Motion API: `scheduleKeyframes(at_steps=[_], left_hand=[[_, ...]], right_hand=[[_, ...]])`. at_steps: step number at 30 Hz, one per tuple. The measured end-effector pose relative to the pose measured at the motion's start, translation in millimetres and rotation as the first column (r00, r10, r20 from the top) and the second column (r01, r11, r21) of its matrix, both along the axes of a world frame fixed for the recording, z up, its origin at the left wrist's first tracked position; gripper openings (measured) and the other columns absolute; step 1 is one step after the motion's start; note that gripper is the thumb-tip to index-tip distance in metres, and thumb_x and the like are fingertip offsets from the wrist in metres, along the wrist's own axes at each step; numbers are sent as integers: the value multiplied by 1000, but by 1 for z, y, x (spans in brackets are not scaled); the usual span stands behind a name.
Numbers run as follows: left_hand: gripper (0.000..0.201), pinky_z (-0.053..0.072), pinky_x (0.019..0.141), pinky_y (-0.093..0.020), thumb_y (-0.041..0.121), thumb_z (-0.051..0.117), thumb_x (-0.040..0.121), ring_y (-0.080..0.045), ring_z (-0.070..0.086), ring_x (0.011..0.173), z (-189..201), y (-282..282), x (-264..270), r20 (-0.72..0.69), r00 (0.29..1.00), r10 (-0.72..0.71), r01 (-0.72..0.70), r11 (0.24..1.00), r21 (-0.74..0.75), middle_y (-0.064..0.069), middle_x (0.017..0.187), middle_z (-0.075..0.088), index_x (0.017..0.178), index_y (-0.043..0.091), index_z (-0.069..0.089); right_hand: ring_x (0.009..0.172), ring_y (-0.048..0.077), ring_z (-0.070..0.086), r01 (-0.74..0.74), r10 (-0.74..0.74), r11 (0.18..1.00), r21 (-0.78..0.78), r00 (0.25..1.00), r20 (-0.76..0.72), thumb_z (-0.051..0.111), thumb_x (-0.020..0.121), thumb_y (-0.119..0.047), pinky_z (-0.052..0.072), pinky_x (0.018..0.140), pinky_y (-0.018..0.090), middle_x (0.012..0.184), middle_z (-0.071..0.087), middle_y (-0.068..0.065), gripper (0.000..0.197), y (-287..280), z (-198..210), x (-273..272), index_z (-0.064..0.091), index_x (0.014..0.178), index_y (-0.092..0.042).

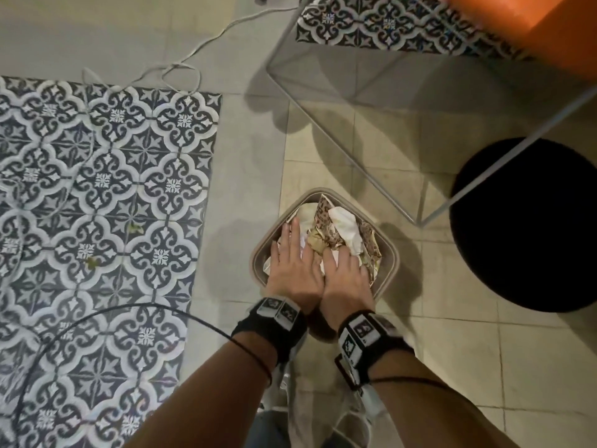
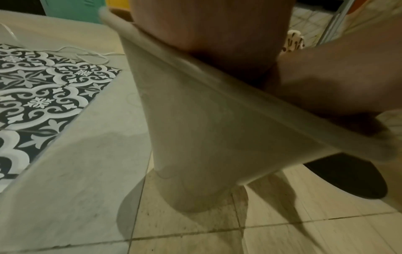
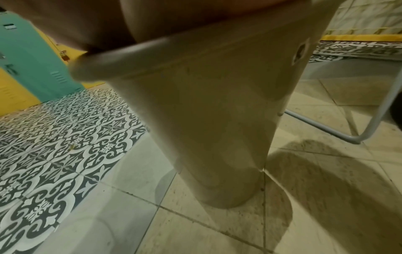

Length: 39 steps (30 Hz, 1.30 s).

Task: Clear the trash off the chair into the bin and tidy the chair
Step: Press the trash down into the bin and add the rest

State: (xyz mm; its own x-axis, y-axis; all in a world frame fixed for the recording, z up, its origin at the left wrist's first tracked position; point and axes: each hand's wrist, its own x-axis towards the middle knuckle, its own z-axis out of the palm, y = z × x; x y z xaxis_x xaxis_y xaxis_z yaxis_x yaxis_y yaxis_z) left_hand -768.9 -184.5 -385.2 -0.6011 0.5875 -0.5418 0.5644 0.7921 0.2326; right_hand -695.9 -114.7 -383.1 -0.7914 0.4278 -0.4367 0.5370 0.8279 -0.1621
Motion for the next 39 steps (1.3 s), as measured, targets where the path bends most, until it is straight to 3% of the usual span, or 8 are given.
scheduleKeyframes(at_steps=[6,11,15,18,24,29,35,39], left_hand=[[62,-6,118,-46,35,20,94,-21,-19,143,9,-6,-2,78,996,44,-60,973,225,-8,156,-19,149,18,-3],[76,3,119,-45,38,40,88,-18,-5,146,27,-19,-3,110,987,118,-156,861,484,-4,159,2,149,15,1],[79,0,118,-45,43,38,81,-23,-1,146,44,-33,-3,79,993,91,-118,850,513,-8,158,8,149,16,7],[84,4,116,-47,42,52,78,-32,6,144,48,-50,0,-32,998,-46,55,902,429,-16,156,13,148,13,16],[87,43,101,-49,32,84,61,-44,46,125,29,-53,3,-49,957,-285,289,947,137,-33,135,44,131,-4,47],[73,23,115,-39,15,55,91,-31,-1,145,13,-20,-15,127,977,-173,181,982,-57,-17,157,-6,148,6,11],[62,31,112,-37,16,54,90,-29,11,144,0,-14,-21,65,969,-239,243,968,-69,-16,157,2,145,8,27],[64,35,109,-36,17,64,85,-31,16,142,12,-18,-21,61,977,-203,204,979,-8,-17,156,6,140,6,34]], right_hand=[[122,30,45,94,-104,993,-77,985,-135,43,88,-27,37,100,42,137,43,14,52,-1,17,9,37,139,-15],[139,25,24,167,-195,950,-263,977,-81,62,83,-37,23,113,37,154,20,9,84,-1,45,22,13,149,-20],[143,25,20,219,-273,927,-304,951,-147,67,82,-26,28,114,34,156,14,10,89,-7,61,32,10,150,-23],[146,22,12,180,-237,942,-283,955,-181,58,88,-18,29,113,32,159,1,5,79,-11,64,43,9,149,-30],[147,24,-4,-7,5,965,-262,1000,-8,44,91,0,17,116,30,159,-5,10,73,-12,51,40,6,150,-20],[146,30,6,-130,160,976,-173,971,176,38,99,-16,10,118,33,158,-1,18,64,-3,32,10,1,150,-13],[140,35,23,-144,209,963,-229,935,288,44,93,-9,32,109,40,155,16,18,61,11,24,-13,18,148,-14],[117,32,48,-124,161,979,-163,959,233,43,91,-9,45,91,39,135,43,13,44,10,43,-17,42,134,-15]])
